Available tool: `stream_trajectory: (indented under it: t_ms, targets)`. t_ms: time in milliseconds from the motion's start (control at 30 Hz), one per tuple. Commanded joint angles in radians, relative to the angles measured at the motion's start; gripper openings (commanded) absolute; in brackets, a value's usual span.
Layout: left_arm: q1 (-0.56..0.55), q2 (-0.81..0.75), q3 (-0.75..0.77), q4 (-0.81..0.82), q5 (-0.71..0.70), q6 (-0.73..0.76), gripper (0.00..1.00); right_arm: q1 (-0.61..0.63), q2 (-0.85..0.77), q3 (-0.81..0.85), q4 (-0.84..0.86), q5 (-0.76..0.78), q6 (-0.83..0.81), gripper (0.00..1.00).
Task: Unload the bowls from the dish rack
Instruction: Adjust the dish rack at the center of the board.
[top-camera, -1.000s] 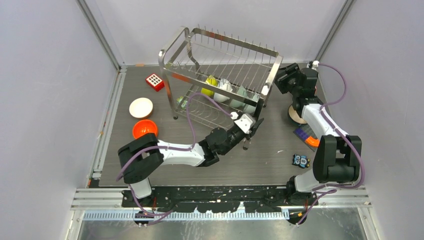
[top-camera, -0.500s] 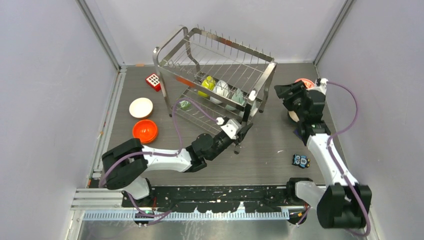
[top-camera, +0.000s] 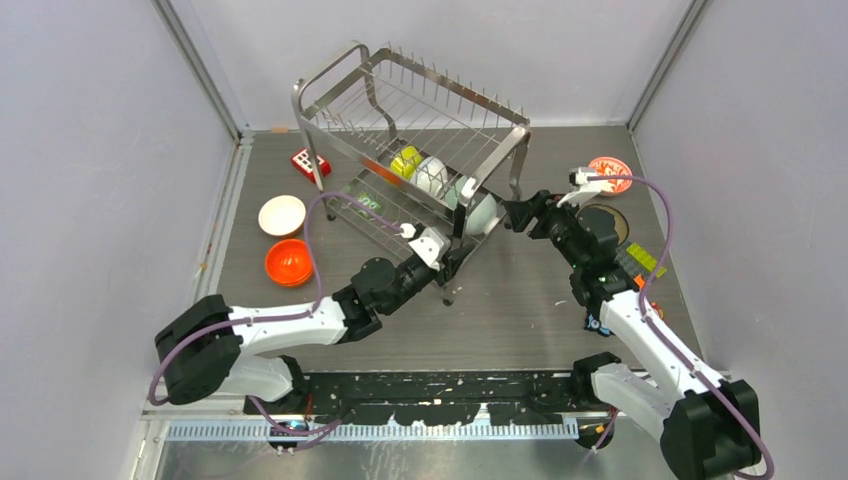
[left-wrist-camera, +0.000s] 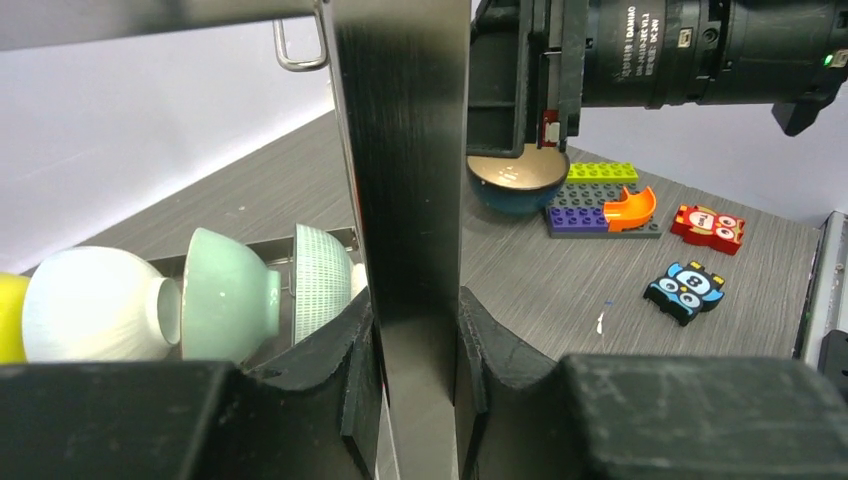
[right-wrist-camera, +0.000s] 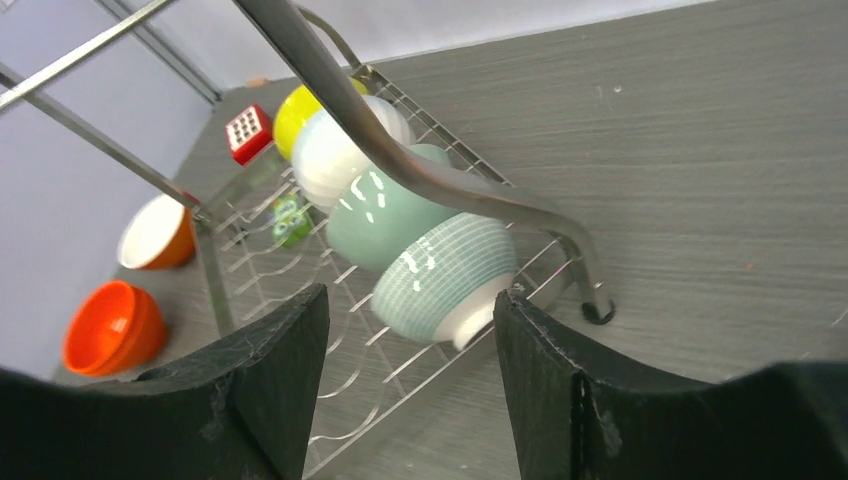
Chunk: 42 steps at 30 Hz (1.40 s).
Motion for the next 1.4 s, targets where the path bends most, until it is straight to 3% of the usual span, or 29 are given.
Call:
stream_trajectory:
  t_ms: [0,233,667,767,1000,1133,1367]
  targets:
    - [0.029,-0.055,-0.021,-0.084,-0.038,0.016,0.00,0.029,0.048,0.039,0.121,0.063,-0.178,0.66]
    - [0.035,-0.092,-0.041,-0.123,-0.062,-0.010,0.00,0.078,0.139,0.040,0.238,0.053,-0.404,0.66]
    - [0.037,-0.127,-0.060,-0.161,-0.077,-0.017,0.00,0.097,0.314,0.058,0.429,0.114,-0.476,0.58]
    - [0.038,-0.127,-0.062,-0.167,-0.080,-0.017,0.00,0.102,0.344,0.056,0.462,0.118,-0.469,0.50]
    - [0.039,-0.118,-0.068,-0.171,-0.101,-0.017,0.00,0.120,0.349,0.030,0.499,0.185,-0.473,0.18]
    - [0.047,-0.116,-0.067,-0.177,-0.114,-0.017,0.00,0.127,0.294,-0.008,0.498,0.231,-0.469,0.08]
    - [0.073,-0.085,-0.057,-0.182,-0.113,-0.066,0.00,0.141,0.140,-0.088,0.432,0.288,-0.465,0.01]
